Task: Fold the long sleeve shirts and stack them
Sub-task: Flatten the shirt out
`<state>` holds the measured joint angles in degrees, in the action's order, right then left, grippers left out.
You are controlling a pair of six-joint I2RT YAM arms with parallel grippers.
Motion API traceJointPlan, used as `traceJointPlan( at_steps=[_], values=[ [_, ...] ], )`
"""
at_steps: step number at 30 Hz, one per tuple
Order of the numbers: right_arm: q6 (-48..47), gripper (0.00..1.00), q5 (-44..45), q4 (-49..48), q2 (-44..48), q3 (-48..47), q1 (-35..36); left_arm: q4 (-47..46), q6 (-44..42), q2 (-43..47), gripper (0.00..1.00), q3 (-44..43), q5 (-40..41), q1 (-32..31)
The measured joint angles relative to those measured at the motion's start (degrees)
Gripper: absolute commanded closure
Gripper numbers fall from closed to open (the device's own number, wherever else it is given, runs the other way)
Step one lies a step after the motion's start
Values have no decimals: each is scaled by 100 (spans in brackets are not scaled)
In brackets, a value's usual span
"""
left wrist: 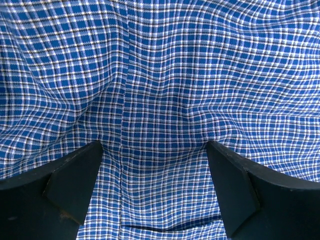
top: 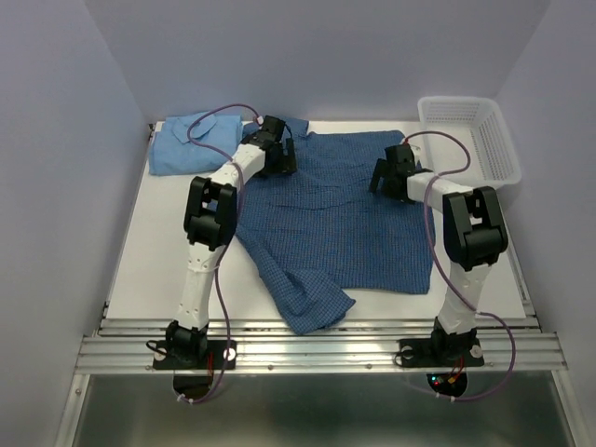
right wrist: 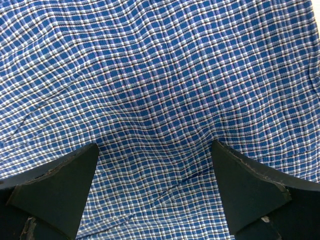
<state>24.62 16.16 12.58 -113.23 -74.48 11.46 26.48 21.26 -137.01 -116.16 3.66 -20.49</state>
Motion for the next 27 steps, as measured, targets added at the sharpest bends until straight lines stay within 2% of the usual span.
traceJointPlan(
  at_steps=[3, 8, 15, 19, 23, 25, 26, 27],
  values=[
    [-68, 0, 125, 72, -295, -400, -15, 184, -116, -446, 1, -758, -57, 39],
    [-199, 0, 85, 146, -640, -927, -122, 358, -236, -750, 1, -1338, -221, 155],
    [-691, 0, -723, 389, -540, -1215, -188, 435, -400, -699, 1, -1399, -382, 199],
    [-855, 0, -1248, 472, 131, -1032, -162, 339, -400, 282, 1, -328, -212, 146],
    [-817, 0, -1609, 271, 1401, -422, -120, -11, -245, 1952, 1, 1237, 103, -42],
    [-769, 0, -1661, 170, 1847, -186, -103, -188, -52, 2977, 1, 2057, 284, -254],
    [-673, 0, -1663, 44, 2149, 39, -90, -323, 111, 3709, 1, 2736, 374, -439],
    [-645, 0, -1663, -17, 2275, 160, -87, -328, 203, 4009, 1, 2992, 417, -535]
  ],
)
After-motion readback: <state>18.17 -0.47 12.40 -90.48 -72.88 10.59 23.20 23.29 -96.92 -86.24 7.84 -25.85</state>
